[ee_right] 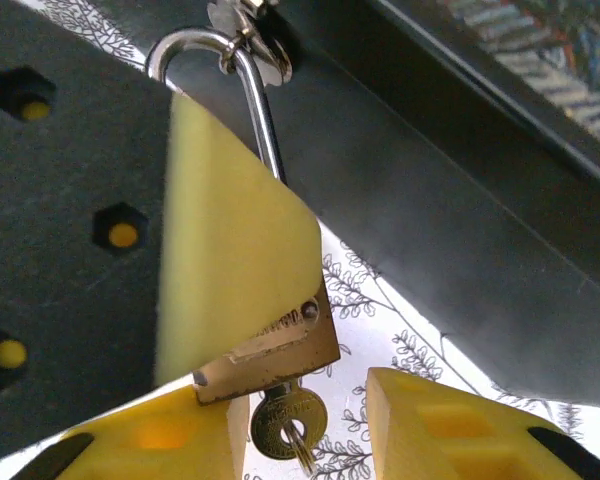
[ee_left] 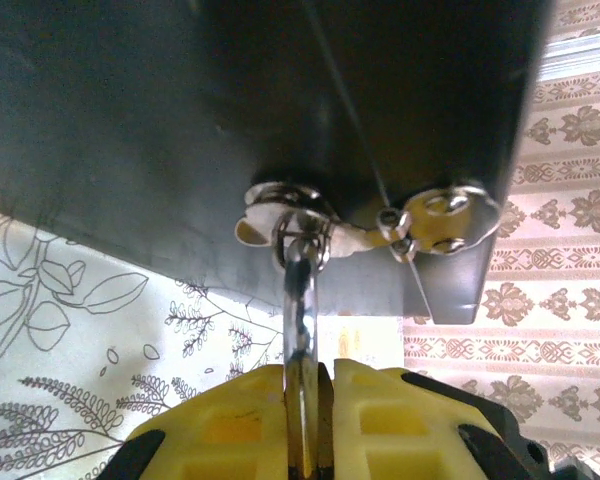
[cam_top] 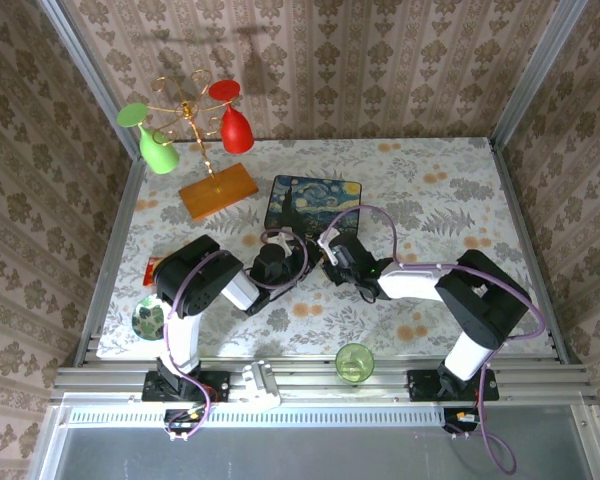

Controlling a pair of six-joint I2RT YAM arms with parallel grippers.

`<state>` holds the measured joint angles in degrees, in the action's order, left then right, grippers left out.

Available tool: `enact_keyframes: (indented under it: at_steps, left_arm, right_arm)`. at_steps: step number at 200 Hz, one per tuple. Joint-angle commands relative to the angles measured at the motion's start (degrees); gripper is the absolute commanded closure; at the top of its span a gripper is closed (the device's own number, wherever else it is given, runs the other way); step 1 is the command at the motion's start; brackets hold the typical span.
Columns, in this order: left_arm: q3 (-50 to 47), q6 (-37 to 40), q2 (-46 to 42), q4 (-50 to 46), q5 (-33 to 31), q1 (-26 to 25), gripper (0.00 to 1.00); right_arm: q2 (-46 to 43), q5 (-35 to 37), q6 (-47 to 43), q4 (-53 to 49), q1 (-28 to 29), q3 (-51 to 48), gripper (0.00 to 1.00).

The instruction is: Unlock the padlock with the key

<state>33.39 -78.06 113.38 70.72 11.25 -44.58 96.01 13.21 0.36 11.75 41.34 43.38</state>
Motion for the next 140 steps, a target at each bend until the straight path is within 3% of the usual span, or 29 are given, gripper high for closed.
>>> enact_keyframes:
  at_steps: [1,65,85,140]
  left_arm:
    - [-0.4,-0.1,-2.2,1.7,2.2,-0.6,1.0]
    - [-0.8,-0.5,-2.6,2.1,2.3,-0.8,1.0]
    - [-0.9,-0.5,-2.9,2.1,2.4,-0.6,1.0]
    - [-1.0,-0.6,-3.2,2.2,2.6,-0.6,1.0]
  right_arm:
    - [0.6,8.3,-3.1,0.3,1.0,1.5,0.64]
    - [2.1,5.5,-4.3,2.7,1.8,2.0,0.85]
    - [2.0,0.8,-1.6,3.7,0.9,1.2,0.92]
    - [-0.3,-17.9,7.7,10.7,-5.3,-4.1,0.91]
